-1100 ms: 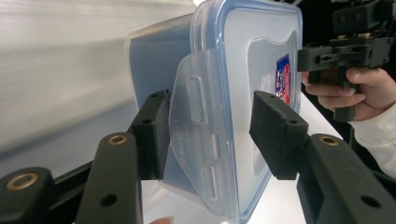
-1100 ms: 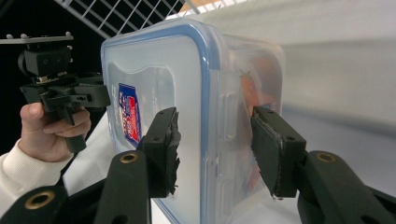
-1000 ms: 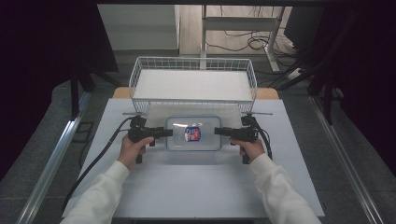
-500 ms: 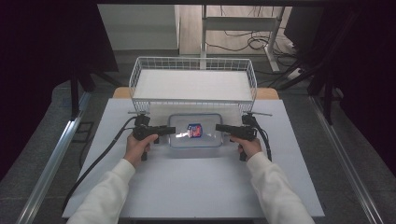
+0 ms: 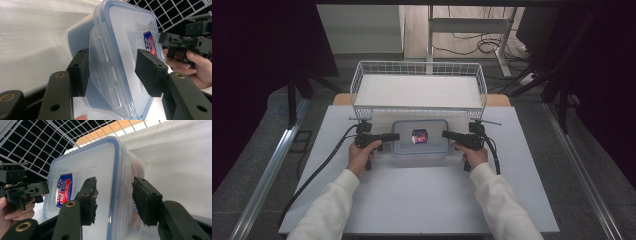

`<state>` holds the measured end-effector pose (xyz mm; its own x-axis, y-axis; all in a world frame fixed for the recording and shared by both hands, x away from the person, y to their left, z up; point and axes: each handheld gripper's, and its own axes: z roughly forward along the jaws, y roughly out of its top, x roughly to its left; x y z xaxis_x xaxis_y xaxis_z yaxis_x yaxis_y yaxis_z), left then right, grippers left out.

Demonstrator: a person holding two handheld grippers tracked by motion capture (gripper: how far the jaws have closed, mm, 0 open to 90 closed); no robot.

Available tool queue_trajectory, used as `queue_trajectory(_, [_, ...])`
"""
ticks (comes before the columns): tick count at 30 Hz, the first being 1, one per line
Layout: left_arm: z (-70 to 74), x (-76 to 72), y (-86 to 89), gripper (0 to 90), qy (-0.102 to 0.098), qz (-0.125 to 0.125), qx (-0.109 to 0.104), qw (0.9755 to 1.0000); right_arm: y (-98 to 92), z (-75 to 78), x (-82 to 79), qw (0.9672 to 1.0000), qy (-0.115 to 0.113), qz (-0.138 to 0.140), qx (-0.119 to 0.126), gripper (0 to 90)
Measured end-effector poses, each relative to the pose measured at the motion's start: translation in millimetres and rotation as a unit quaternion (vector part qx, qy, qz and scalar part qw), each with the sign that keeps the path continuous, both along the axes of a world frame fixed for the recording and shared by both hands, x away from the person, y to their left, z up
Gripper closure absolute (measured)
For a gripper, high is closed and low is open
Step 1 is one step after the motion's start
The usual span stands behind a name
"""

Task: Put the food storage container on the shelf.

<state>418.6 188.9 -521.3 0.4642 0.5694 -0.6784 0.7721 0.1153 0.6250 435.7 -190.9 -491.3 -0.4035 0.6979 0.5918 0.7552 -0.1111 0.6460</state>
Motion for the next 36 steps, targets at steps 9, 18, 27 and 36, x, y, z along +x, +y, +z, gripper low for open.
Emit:
queue_trajectory(9, [7.6, -6.0, 0.1, 41.3, -0.012, 0.003, 0.013, 0.9998, 3.0, 3.9, -4.7, 0.9999, -0.006, -0.009, 0.006, 37.7])
queue_trajectory(18, [25.1, -41.4, 5.9, 31.1, -0.056, 0.006, 0.068, 0.9961, 2.4, 24.7, -38.7, 0.9958, -0.07, 0.004, -0.059, 29.5])
queue_trajectory(27, [25.6, -88.9, 2.4, 25.5, -0.069, -0.025, 0.104, 0.9918, 11.9, 25.6, -86.1, 0.9706, -0.129, 0.095, -0.18, 43.2])
queue_trajectory(36, [23.1, -122.2, 2.2, 23.1, -0.087, -0.053, 0.155, 0.9825, 45.2, 7.3, -101.6, 0.9444, -0.138, 0.169, -0.246, 78.5])
